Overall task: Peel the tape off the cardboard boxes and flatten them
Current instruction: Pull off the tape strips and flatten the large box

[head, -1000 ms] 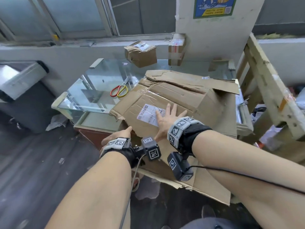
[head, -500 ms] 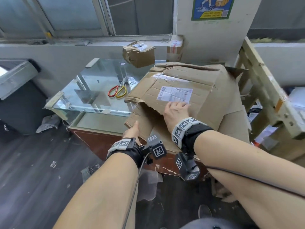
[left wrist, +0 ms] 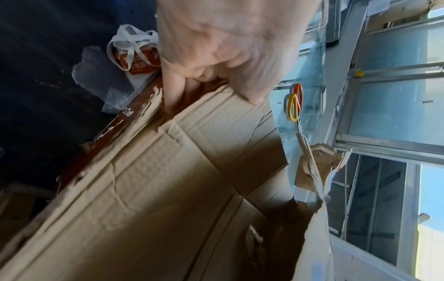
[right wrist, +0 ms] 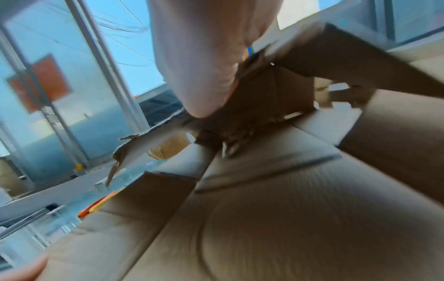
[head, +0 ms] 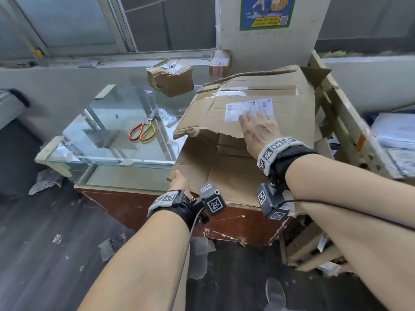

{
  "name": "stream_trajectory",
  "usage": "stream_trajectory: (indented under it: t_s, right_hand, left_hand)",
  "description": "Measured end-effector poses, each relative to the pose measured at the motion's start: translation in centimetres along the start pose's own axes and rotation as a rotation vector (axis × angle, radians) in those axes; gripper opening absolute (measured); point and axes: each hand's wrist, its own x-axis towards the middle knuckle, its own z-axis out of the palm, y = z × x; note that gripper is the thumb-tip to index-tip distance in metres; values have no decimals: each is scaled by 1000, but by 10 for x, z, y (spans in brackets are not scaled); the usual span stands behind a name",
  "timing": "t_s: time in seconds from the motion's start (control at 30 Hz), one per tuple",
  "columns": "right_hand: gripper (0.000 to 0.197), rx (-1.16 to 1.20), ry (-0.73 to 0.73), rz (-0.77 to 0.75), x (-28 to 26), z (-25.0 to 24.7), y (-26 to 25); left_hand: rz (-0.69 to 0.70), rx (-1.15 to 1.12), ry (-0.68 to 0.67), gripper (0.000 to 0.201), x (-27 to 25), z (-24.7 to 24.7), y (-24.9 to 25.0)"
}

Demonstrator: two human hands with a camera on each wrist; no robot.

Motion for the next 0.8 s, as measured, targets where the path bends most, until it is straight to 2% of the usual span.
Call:
stream_trajectory:
  t_s: [0.07,0.17,0.27,0.33,0.4,0.43,0.5,0.57,0.63,0.67,0.73,0.8]
  right_hand:
    - [42,-72,-71,43,-5,15,1]
    - [40,-115,-103,85,-3,29,3]
    - [45,-60,-127,112,6,25,1]
    - [51,-56,-140,109,11,21,1]
    - [54,-56,-159,122,11,18,2]
    - [54,-55,-162,126,12,16,2]
    - [49,-59,-153,89,11,7,1]
    - [38,-59,-111,-23,7,-5,1]
    - [29,-6,-114,-122,-5,-12,4]
    - [27,43,-138,-144,-15,-12,5]
    - [24,97,-162,-157,-35,-9,9]
    - [23,101,-176,-161,-51,-6,15]
  left_hand:
    - [-64,-21,-15,62,2,7,2]
    - [-105,-23,64,67,7,8,8]
    - [-69,3,28,57,9,6,5]
    - [3,42,65,49,10,5,9]
    - [7,75,100,51,13,4,13]
    - [5,163,94,51,13,4,16]
    - [3,233,110,50,6,4,19]
    - [73,280,69,50,6,6,19]
    - [90,431,59,50,11,10,19]
    - [71,444,47,46,12,9,17]
    - [162,606,13,35,9,13,16]
    - [197,641,82,29,11,15,19]
